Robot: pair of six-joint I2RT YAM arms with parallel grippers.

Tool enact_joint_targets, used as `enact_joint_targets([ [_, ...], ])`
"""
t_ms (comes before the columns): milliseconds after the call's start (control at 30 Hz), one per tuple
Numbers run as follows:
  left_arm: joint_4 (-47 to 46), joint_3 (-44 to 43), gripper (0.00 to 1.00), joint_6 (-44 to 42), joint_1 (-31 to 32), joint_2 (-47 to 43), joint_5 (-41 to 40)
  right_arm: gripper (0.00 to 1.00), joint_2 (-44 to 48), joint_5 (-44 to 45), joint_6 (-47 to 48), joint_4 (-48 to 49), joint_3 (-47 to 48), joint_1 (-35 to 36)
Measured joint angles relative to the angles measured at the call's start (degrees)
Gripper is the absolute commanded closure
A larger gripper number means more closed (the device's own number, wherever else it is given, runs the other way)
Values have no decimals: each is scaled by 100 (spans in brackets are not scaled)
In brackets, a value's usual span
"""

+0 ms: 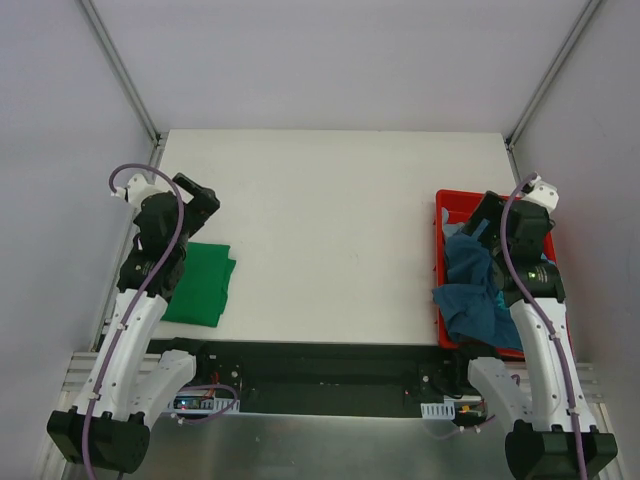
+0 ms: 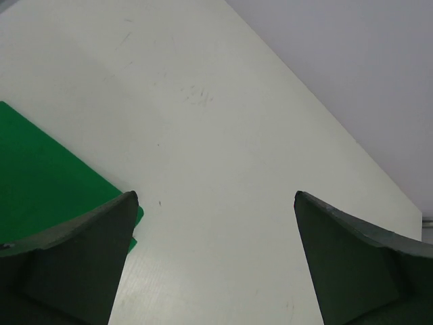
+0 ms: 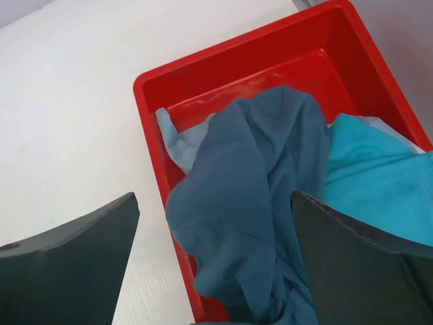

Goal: Fold and stack the t-shirts
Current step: Grab crumpled tshirt from bin with the right arm, then move the tshirt to the center of the board

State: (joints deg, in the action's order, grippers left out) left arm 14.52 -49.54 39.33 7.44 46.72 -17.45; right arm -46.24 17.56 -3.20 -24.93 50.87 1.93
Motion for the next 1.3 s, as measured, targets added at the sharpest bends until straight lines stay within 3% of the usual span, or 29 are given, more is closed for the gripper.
enact_joint_targets([
  [267, 221, 264, 1, 577, 0, 223, 431, 4, -678, -48, 125, -1259, 804, -9],
  [433, 262, 267, 1, 678, 0, 654, 820, 4, -1460, -319, 192, -1705, 811, -9],
  [500, 308, 267, 1, 680, 0, 809, 977, 30, -1759, -348, 146, -1753, 699, -9],
  [600, 400, 267, 1, 697, 0, 922, 1145, 95, -2072, -243, 13, -1816, 503, -9],
  [633, 415, 267, 1, 699, 0, 933, 1180, 100, -2120, -186, -7, -1823, 457, -9],
  [967, 551, 236, 1, 699, 0, 935, 1405, 99, -1510, 26, -7, -1856, 756, -15],
  [1167, 555, 120, 1, 647, 0, 922, 1547, 99, -1161, -756, 321, -1405, 2841, -15],
  [1300, 553, 17, 1, 608, 0, 907, 1558, 100, -1641, -1976, 343, -1003, 4588, 37],
])
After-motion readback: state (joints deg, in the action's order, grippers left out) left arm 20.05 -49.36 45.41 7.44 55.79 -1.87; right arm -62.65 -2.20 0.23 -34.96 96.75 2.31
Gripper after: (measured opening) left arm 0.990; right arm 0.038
